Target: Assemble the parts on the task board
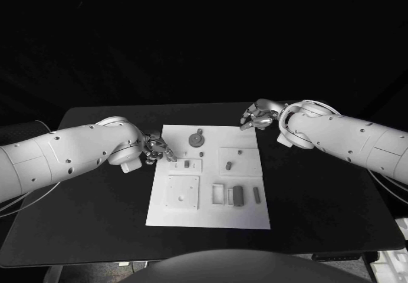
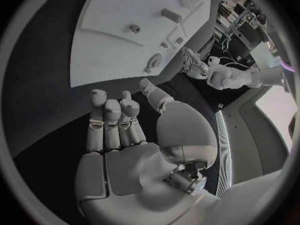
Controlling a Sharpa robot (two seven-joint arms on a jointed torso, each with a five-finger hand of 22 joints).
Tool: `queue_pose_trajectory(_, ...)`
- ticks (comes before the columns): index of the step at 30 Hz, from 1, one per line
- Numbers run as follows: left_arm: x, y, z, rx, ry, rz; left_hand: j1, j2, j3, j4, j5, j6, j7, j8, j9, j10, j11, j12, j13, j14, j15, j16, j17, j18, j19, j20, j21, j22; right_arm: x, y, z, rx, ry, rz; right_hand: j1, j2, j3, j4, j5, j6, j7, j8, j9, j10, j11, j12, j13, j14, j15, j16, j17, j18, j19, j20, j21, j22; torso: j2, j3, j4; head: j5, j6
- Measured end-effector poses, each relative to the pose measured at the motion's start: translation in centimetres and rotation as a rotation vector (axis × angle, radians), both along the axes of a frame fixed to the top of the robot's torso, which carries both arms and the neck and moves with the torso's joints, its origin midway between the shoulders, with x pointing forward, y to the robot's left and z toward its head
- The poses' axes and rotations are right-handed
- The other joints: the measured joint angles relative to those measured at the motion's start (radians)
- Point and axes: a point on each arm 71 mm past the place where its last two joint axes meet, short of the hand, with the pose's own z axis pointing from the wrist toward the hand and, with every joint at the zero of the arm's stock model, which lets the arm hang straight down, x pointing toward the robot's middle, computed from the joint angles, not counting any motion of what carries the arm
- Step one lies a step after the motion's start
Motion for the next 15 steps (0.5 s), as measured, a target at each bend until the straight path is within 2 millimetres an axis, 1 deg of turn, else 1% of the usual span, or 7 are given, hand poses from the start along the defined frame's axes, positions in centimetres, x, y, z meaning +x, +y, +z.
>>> queue_pose_trajectory(3,0.3,0.1,0.5,0.008,0.013,0.011,0.000,0.000,0.000,0.000,0.000,0.002,0.002,0.000,0.000,-0.001,0.001,0.000,0.001,0.000,0.000,0.001,0.000,0.000,0.000,0.000,0.004,0.000,0.0,0.0,0.0,0.000,0.000,0.000,0.000,0.000,0.000,0.000,0.000,0.000,0.000,0.000,0.000,0.000,0.000,0.000,0.000,0.000,0.000,0.000,0.000,0.000,0.000,0.000,0.000,0.000,0.000,0.0000,0.0000,0.001,0.001)
queue_pose_trajectory(6,0.7,-0.2,1.1,0.019,0.020,0.020,0.000,0.000,0.000,0.000,0.012,0.002,0.002,-0.001,0.000,-0.002,0.001,0.004,0.001,-0.001,0.001,0.007,0.000,0.000,0.000,0.000,0.006,0.000,0.0,0.0,0.0,0.000,0.001,0.000,0.000,0.000,0.000,0.000,0.000,0.000,0.000,0.000,0.000,0.000,0.000,0.000,0.000,0.000,0.000,0.000,-0.001,0.000,0.000,0.000,0.000,0.000,0.000,0.0003,0.0000,0.001,0.002)
queue_pose_trajectory(9,1.1,-0.9,1.4,0.038,0.032,0.022,0.000,0.000,0.002,0.002,0.020,0.002,0.002,-0.002,0.000,-0.002,0.000,0.004,0.002,-0.001,0.002,0.007,0.001,0.000,0.000,0.000,0.009,0.000,0.0,0.1,0.0,0.000,0.001,0.001,0.000,0.000,0.000,0.000,0.000,0.000,0.000,0.000,0.001,0.000,0.000,0.000,0.000,0.000,0.000,0.000,-0.001,0.000,0.000,0.000,0.000,0.000,0.000,0.0004,0.0000,0.002,0.002)
queue_pose_trajectory(13,1.3,-2.0,1.1,0.071,0.067,0.011,0.000,0.000,0.005,0.003,0.023,0.002,0.002,-0.001,0.000,0.000,-0.002,0.008,0.002,0.000,0.000,0.007,0.001,0.000,0.000,0.000,0.009,0.000,0.0,0.2,0.0,0.000,0.001,0.002,0.000,0.000,0.000,0.000,0.000,0.000,0.000,0.000,0.001,0.000,0.000,0.000,0.000,0.000,0.000,0.000,-0.001,0.000,0.000,0.000,0.000,0.000,0.000,0.0004,0.0001,0.004,0.002)
queue_pose_trajectory(14,1.4,-2.2,1.0,0.081,0.076,0.008,0.000,0.000,0.005,0.003,0.031,0.003,0.000,0.000,0.000,0.001,-0.003,0.008,0.003,0.001,0.000,0.009,0.001,0.000,0.000,0.000,0.013,0.000,0.0,0.2,0.0,0.000,0.001,0.003,0.000,0.000,0.000,0.000,0.000,0.000,0.000,0.000,0.001,0.000,0.000,0.000,0.000,0.000,0.000,0.000,-0.001,0.000,0.000,0.000,0.000,0.000,0.000,0.0005,0.0002,0.004,0.001)
queue_pose_trajectory(15,1.5,-2.4,1.0,0.088,0.083,0.005,0.000,0.000,0.006,0.004,0.048,0.006,-0.003,0.000,0.000,0.001,-0.004,0.011,0.005,0.001,-0.001,0.013,0.002,0.000,0.000,0.000,0.017,0.000,0.0,0.3,0.0,0.001,0.002,0.004,0.000,0.000,0.000,0.000,0.000,0.000,0.000,0.000,0.001,0.000,0.000,0.000,0.000,0.000,0.000,0.000,-0.001,0.000,0.000,0.000,0.000,0.000,0.000,0.0006,0.0002,0.005,0.001)
